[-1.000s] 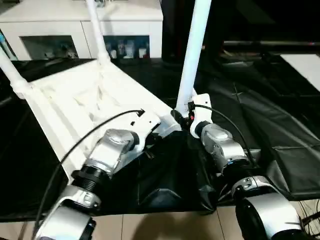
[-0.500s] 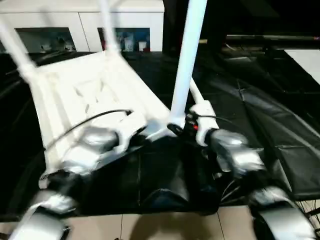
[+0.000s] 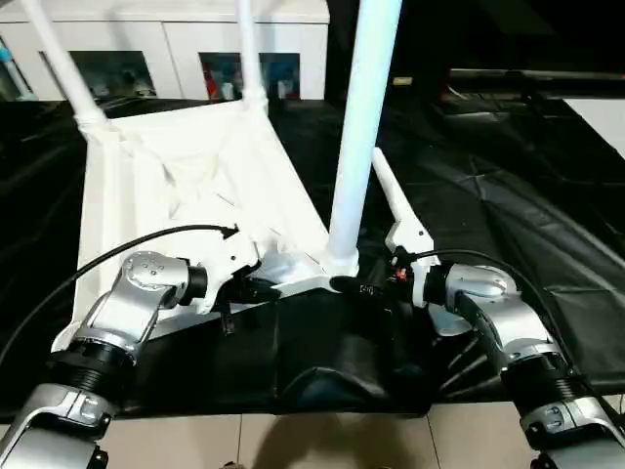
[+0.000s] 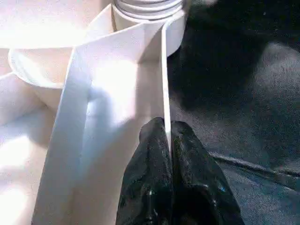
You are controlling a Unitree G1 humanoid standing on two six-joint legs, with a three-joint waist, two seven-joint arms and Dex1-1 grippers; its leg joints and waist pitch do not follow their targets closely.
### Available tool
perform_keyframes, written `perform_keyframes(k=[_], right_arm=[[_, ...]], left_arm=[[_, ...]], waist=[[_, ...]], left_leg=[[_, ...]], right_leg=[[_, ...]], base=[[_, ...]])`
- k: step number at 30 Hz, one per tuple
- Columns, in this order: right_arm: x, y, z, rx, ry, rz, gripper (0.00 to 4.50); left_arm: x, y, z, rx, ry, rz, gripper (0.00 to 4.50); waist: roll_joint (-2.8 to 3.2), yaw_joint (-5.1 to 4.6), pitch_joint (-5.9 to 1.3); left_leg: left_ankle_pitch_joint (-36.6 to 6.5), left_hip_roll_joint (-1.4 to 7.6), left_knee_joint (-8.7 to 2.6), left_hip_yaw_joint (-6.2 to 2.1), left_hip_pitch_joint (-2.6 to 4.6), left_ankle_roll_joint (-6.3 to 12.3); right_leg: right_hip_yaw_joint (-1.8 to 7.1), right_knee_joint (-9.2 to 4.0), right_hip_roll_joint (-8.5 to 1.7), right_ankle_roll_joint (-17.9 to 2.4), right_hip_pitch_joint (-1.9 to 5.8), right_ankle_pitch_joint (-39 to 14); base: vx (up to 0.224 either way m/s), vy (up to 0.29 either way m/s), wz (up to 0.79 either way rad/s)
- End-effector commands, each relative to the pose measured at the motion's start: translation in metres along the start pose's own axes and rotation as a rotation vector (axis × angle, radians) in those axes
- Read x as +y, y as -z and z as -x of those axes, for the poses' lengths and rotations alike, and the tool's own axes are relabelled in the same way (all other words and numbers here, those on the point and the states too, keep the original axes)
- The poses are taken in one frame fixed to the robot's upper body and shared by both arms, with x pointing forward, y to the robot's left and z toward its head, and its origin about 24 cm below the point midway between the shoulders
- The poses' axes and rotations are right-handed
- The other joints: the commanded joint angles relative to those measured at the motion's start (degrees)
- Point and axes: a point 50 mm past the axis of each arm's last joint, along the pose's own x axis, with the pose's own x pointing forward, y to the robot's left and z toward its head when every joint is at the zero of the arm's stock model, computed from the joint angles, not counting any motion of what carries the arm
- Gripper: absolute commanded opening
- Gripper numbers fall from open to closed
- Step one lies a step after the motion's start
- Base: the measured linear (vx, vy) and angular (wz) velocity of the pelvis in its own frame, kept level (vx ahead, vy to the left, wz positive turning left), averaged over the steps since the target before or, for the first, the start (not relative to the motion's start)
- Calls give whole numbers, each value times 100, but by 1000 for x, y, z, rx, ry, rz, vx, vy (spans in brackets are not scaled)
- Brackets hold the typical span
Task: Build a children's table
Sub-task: Rotate leg to tighten
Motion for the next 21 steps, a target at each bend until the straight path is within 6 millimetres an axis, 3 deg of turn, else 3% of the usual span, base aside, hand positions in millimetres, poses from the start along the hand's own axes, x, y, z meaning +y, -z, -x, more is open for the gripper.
perform_keyframes(k=[1, 12, 16, 21], right_arm=[[0, -1, -2, -8, 7, 13, 402], [1, 0, -12, -8, 19, 20, 402], [0, 0, -14, -10, 21, 20, 363], [0, 2, -15, -10, 21, 11, 315]], left_arm=[[-5, -6, -3, -114, 39, 3, 0], [-5, -3, -2, -97, 53, -4, 0], [-4, -3, -1, -95, 52, -4, 0], [-4, -1, 0, -90, 52, -2, 0]], waist=[[-29, 25, -383], [-52, 37, -375], [-47, 38, -373], [-50, 43, -390]], left_leg=[[-42, 198, -259, -10, 13, 680], [-219, 195, -250, -17, 4, 564], [-326, 195, -251, -17, 9, 485], [-156, 181, -231, -19, -6, 552]], right_leg=[[243, -246, -341, -1761, 372, 793], [242, -244, -346, -1700, 370, 463], [250, -253, -355, -1664, 367, 269], [247, -219, -345, -1671, 380, 555]], base=[[0, 0, 0], [0, 0, 0], [0, 0, 0], [0, 0, 0]])
